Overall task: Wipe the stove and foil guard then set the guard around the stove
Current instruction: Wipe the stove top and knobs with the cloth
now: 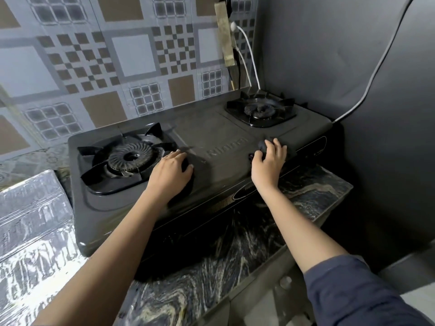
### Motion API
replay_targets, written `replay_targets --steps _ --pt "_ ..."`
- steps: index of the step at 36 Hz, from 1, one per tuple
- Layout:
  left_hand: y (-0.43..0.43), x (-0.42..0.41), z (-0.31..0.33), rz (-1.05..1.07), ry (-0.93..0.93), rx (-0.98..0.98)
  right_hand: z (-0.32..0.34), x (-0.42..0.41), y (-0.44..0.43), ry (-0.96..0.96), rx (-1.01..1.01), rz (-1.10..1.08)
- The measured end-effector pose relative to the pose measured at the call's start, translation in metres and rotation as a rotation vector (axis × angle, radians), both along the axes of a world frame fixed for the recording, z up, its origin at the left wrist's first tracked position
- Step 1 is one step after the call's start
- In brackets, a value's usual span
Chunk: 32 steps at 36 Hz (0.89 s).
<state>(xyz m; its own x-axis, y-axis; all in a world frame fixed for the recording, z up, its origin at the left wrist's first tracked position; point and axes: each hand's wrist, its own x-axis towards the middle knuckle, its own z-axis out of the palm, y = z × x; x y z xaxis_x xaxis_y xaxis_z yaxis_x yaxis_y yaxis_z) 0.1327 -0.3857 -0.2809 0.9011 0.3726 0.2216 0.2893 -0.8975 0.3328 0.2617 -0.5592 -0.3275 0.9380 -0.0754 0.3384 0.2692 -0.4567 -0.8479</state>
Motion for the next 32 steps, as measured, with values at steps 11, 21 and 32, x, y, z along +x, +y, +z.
replay_targets --steps 11,21,32 --pt "0.013 -0.019 -0.004 0.014 0.03 -0.035 0.005 -0.036 0.015 -0.07 -0.208 0.077" --pt "0.01 -0.028 0.0 0.031 0.068 -0.036 0.001 -0.066 0.032 -0.25 -0.369 0.234" --pt "-0.009 -0.034 0.008 0.161 0.101 -0.053 0.019 -0.05 0.003 -0.252 -0.641 0.521"
